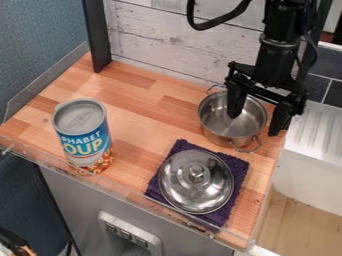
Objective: Move the can to the top of the table
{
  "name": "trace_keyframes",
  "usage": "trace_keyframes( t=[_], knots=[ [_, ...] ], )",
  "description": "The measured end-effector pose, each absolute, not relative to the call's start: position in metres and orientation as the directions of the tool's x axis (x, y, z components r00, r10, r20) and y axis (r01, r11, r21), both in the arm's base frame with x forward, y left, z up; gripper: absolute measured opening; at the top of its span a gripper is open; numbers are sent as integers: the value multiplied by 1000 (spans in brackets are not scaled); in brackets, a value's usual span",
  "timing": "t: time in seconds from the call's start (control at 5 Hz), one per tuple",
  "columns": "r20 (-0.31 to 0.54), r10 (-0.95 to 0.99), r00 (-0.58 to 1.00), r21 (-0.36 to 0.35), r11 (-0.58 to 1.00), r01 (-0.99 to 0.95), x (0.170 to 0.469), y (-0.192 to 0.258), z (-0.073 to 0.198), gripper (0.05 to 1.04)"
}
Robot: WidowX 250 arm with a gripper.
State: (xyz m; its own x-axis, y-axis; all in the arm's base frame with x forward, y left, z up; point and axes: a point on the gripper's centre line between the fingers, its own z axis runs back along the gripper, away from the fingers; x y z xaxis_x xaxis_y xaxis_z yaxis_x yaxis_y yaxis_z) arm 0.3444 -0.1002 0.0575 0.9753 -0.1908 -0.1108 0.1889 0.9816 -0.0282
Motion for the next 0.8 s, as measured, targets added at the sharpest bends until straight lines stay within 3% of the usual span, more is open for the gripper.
trace_keyframes(
  t=[0.2,0.4,0.8],
  knots=[
    [-149,-191,970,-24,981,190,340,-99,45,1001],
    [-157,-158,975,9,987,161,317,-88,50,1001],
    [-71,-89,994,38,995,92,253,-52,91,1001]
  ],
)
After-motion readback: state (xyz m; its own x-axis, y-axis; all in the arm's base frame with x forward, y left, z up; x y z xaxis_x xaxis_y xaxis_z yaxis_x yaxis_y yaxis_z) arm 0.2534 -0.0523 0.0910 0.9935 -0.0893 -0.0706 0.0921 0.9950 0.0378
